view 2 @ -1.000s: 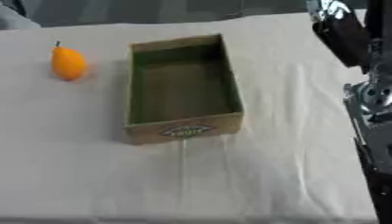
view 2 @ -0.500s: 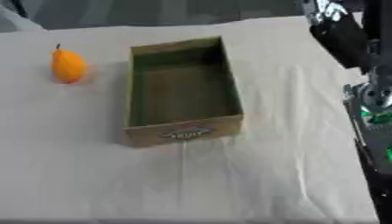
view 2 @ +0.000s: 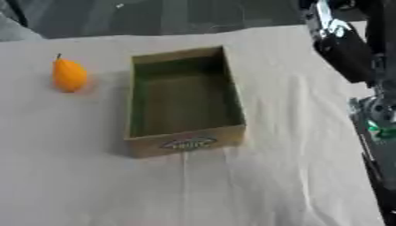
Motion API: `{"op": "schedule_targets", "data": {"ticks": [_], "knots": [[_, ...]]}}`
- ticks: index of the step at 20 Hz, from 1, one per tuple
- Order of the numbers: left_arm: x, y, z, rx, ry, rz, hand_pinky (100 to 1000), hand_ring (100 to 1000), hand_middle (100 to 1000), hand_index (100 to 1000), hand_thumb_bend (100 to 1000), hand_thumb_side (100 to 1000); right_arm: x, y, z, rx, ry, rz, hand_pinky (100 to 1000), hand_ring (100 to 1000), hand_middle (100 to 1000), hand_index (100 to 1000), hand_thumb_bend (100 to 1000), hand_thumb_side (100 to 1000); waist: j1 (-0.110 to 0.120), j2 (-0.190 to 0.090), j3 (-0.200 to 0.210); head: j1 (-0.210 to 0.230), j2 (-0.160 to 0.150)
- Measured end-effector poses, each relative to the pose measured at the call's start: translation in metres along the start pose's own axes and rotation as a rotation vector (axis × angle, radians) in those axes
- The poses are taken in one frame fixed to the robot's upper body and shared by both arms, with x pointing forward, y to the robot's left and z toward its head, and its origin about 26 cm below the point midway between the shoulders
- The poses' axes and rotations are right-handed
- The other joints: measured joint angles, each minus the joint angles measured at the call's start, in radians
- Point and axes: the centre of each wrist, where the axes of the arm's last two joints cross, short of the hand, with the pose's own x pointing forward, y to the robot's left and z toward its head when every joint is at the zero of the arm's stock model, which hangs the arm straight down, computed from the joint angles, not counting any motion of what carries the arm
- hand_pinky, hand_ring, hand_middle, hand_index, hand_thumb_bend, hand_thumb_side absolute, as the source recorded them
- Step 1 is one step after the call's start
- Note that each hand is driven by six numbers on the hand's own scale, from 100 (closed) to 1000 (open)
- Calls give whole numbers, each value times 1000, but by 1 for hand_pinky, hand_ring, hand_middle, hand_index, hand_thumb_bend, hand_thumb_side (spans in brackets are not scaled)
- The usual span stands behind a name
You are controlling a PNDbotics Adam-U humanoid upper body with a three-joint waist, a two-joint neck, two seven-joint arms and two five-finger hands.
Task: Pick up objects on the table and place them in the box.
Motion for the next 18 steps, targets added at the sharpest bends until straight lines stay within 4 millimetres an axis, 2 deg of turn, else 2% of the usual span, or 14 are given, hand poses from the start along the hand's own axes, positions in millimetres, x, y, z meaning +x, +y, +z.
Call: {"op": "schedule_targets", "data": {"ticks": [10,17,18], "knots": [[-18,-7,-26,-23,44,45,850,830,826,977,655,708,1,1,-1,10,-3,-7,535,815,554,789,413,724,3,17,-13,8,-20],[-23,-16,-44,-55,84,43,843,827,815,982,629,638,3,3,-2,15,-9,-13,533,816,551,789,416,725,6,38,-25,18,-38],[-23,-17,-46,-59,90,45,844,828,814,985,631,589,3,3,-2,15,-10,-14,533,817,550,789,418,726,6,41,-27,19,-41]]}}
